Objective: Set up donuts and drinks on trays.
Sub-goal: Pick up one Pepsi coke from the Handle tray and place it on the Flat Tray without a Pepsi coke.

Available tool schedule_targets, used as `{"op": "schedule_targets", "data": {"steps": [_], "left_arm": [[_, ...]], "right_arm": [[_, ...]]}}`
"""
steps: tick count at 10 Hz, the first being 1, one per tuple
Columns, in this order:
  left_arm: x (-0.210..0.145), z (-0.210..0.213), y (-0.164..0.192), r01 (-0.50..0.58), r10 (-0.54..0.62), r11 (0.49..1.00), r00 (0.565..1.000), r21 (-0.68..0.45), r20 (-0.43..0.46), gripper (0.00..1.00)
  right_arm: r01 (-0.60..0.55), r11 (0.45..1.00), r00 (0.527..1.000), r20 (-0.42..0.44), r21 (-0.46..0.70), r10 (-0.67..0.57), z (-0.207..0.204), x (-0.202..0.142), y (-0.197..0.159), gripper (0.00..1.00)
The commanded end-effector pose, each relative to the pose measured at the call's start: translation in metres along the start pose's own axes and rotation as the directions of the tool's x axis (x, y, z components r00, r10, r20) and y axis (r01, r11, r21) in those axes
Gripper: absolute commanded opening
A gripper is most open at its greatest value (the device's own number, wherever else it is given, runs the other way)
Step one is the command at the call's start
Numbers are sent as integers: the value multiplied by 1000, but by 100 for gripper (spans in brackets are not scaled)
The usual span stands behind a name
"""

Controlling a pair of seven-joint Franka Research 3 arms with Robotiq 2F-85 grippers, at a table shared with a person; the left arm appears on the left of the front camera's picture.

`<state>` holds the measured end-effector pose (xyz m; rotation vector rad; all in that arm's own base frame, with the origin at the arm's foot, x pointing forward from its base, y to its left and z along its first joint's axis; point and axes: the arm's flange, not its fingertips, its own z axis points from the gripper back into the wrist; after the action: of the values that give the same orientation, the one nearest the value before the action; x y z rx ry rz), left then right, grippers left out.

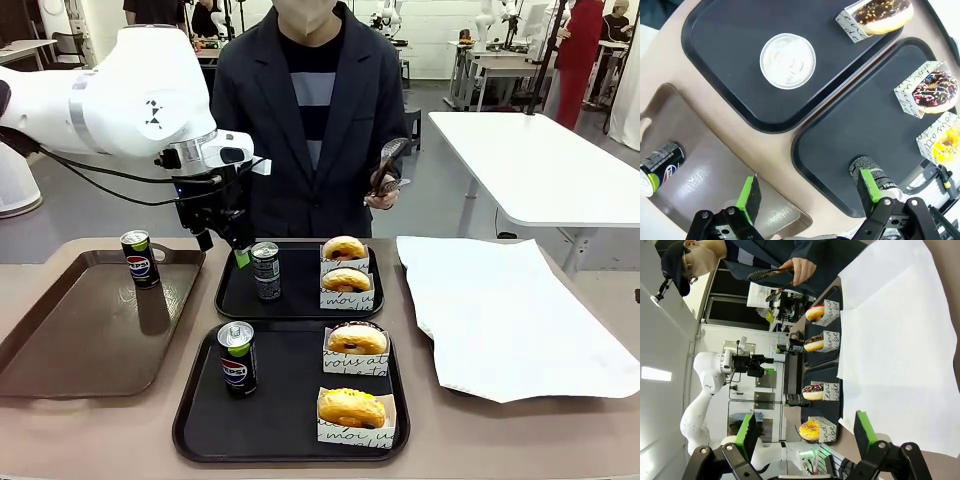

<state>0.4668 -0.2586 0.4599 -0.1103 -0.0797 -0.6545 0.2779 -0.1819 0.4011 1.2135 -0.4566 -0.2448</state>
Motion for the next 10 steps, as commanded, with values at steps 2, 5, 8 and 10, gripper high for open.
{"op": "schedule_targets", "data": {"steps": [2,5,8,10], "left_arm": [[7,1,1,2,-2,1000,1000,-6,1,100],[-14,40,30,-79,84,993,995,-84,62,100],[-100,121,119,-292,331,925,934,-242,137,100],[-145,136,173,-356,416,832,907,-426,56,100]], "right_arm": [[-6,1000,1000,2,12,6,0,1,0,100],[-6,1000,1000,2,12,6,0,1,0,100],[-6,1000,1000,2,12,6,0,1,0,100],[-6,1000,1000,2,12,6,0,1,0,100]]}}
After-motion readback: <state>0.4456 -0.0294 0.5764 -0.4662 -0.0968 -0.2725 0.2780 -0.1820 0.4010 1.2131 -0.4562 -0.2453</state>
